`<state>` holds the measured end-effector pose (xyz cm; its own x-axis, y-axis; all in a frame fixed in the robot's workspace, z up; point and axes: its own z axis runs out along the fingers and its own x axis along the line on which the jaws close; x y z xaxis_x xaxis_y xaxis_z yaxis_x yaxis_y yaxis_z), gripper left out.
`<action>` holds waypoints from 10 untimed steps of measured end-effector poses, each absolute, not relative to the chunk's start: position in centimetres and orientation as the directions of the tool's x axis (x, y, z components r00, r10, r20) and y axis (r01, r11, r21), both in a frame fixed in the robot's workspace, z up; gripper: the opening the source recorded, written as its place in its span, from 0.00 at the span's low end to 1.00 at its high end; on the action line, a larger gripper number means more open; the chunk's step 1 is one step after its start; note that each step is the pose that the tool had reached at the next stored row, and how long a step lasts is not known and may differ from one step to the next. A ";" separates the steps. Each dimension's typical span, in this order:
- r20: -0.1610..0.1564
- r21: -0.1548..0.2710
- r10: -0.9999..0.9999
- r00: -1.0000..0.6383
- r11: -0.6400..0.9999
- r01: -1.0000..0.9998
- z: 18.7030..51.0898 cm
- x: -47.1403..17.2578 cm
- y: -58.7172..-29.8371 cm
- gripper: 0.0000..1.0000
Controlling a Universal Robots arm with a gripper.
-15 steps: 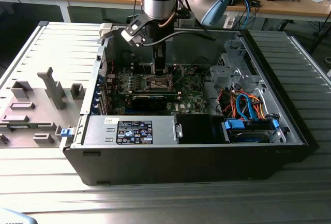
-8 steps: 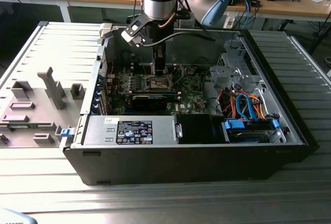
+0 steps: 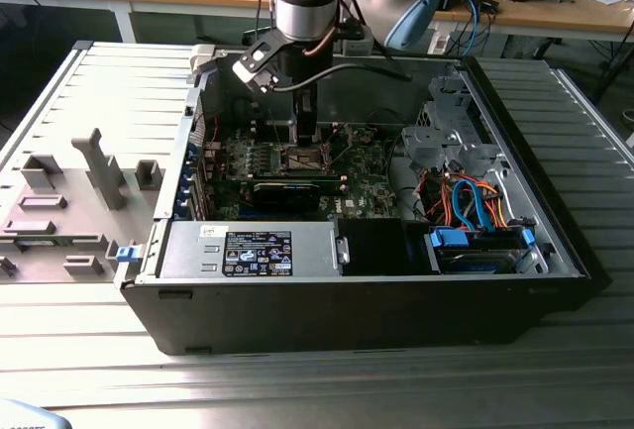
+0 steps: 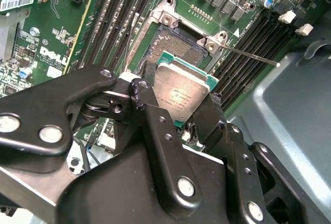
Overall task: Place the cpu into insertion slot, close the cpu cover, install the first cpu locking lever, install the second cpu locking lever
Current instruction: 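Place the cpu into insertion slot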
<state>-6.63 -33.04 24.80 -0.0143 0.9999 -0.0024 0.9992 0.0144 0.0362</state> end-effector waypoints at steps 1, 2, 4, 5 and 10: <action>-0.002 0.036 1.000 -0.014 0.014 0.999 24.8 -6.6 -33.0 0.54; -0.002 0.036 1.000 -0.014 0.014 0.999 24.7 -6.6 -33.0 0.54; -0.002 0.036 1.000 -0.014 0.014 0.999 24.7 -6.6 -33.0 0.54; -0.002 0.036 1.000 -0.014 0.014 0.999 24.7 -6.6 -33.0 0.54; -0.002 0.036 1.000 -0.014 0.014 0.999 24.5 -6.6 -33.0 0.54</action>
<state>-6.62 -33.04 24.45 -0.0143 0.9999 -0.0024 0.9992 0.0144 0.0363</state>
